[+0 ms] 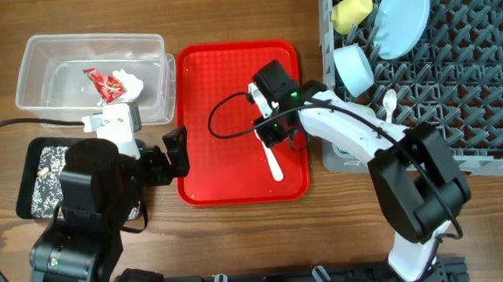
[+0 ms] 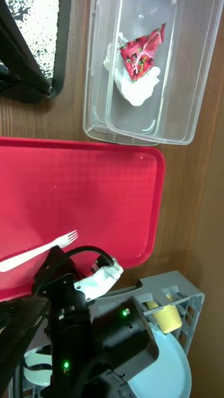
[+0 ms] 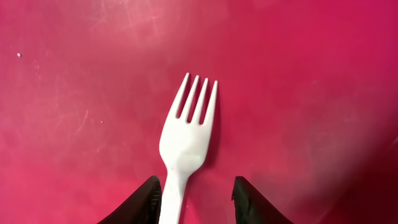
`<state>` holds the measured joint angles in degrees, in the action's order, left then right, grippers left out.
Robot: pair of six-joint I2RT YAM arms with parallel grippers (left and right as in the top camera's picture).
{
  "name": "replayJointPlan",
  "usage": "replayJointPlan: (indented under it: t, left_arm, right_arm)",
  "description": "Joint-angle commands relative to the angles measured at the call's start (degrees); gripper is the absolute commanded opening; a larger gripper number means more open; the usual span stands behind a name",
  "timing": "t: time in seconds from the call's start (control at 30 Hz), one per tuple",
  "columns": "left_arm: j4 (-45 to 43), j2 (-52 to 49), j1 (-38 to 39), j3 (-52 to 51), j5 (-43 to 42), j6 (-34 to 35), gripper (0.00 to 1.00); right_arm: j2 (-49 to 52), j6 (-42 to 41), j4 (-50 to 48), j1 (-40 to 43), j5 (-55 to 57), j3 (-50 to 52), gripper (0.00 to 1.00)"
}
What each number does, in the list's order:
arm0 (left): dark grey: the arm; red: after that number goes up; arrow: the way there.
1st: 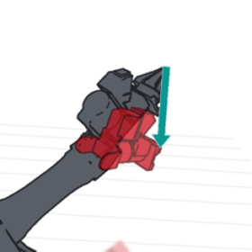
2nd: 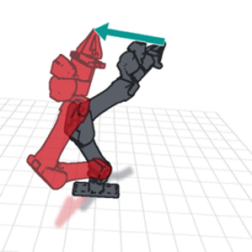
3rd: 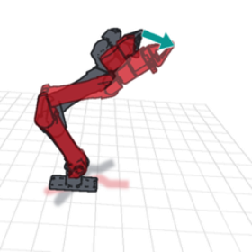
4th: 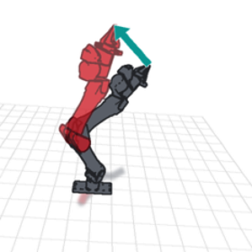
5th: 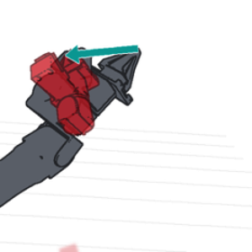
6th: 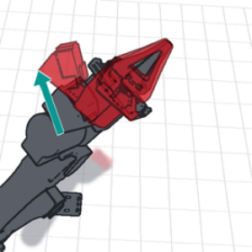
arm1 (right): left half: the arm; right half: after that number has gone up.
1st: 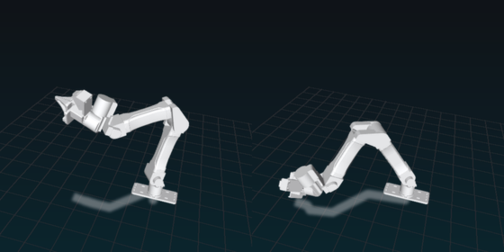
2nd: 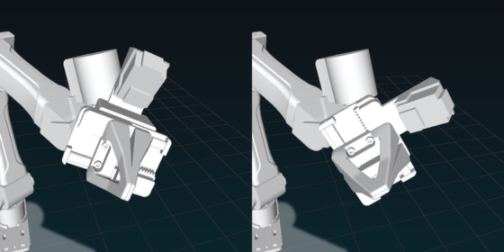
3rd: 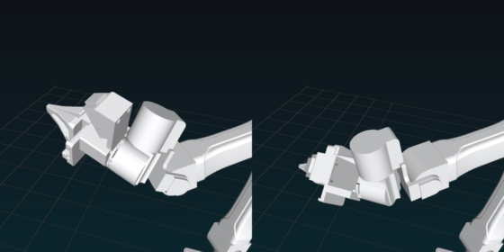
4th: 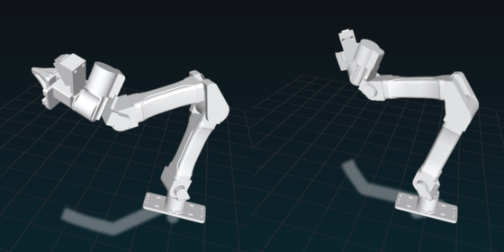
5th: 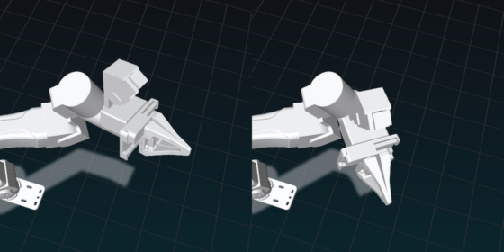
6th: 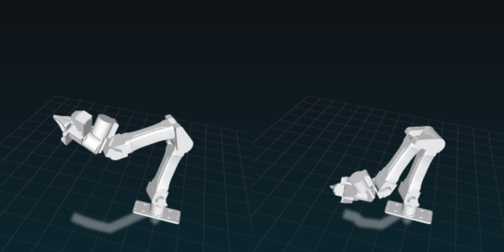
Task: Sort waste into correct bins and load items into the dishwasher rack
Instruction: 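Lower the right gripper onto the white fork and grasp it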
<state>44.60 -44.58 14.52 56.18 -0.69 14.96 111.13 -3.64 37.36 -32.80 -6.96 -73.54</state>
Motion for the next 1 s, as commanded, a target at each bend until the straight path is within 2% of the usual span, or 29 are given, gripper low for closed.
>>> replayJointPlan:
  t: [0.0,0.5,0.7,0.97]
  left_arm:
    - [-0.2,0.3,-0.3,0.0,0.6,0.3,1.00]
    - [-0.2,0.3,-0.3,0.0,0.6,0.3,1.00]
    - [-0.2,0.3,-0.3,0.0,0.6,0.3,1.00]
    - [-0.2,0.3,-0.3,0.0,0.6,0.3,1.00]
  right_arm:
    - [1.1,-0.3,0.1,-1.0,1.2,0.2,0.40]
    - [1.2,0.5,-2.1,-2.6,4.4,2.5,0.52]
    - [1.3,0.5,-3.4,-2.6,2.5,2.8,0.62]
    - [4.2,0.6,-3.7,-3.5,0.9,2.8,0.64]
